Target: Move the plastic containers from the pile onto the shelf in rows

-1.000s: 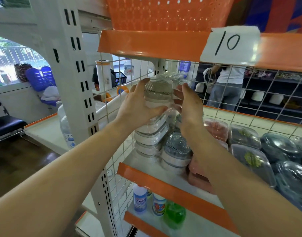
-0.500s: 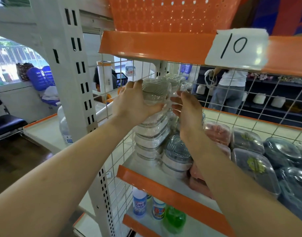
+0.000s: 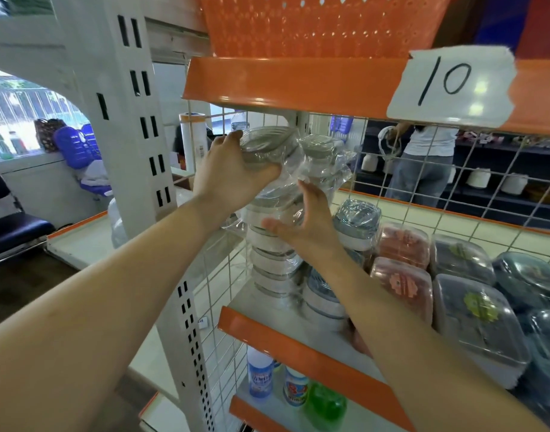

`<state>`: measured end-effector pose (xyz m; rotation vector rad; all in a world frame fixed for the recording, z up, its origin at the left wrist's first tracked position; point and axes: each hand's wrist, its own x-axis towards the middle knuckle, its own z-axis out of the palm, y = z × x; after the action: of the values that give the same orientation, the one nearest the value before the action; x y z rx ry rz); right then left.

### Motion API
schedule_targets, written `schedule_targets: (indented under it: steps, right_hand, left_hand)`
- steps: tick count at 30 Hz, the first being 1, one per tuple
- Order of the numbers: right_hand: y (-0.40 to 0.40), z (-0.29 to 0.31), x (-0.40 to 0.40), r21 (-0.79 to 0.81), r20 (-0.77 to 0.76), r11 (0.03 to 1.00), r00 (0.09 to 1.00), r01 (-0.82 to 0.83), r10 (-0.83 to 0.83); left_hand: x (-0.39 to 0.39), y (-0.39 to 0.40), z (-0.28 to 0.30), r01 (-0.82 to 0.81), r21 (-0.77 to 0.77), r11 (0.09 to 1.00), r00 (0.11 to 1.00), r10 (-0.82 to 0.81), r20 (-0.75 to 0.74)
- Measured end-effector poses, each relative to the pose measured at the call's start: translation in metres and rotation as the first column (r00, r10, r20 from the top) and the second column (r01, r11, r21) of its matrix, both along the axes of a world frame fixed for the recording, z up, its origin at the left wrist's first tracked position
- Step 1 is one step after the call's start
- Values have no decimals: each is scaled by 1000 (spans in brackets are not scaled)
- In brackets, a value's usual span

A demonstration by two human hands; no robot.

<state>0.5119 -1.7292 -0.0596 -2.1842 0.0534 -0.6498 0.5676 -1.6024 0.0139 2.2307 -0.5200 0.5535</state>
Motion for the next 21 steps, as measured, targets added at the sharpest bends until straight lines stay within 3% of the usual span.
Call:
schedule_targets:
  steps: [8, 14, 21]
  right_hand:
    - [-4, -15, 1, 129, 33, 988, 996, 79, -84]
    - [-6, -24, 0, 219, 49, 972, 994, 88, -101]
    - [-6, -31, -1, 258, 69, 963, 992, 83, -104]
  left_hand:
    - [1, -10, -11, 38, 37, 999, 998, -36, -42]
    - [-7, -22, -20, 34, 246, 969, 995, -56, 82]
    - [1, -22, -17, 79, 268, 960, 990, -106, 88]
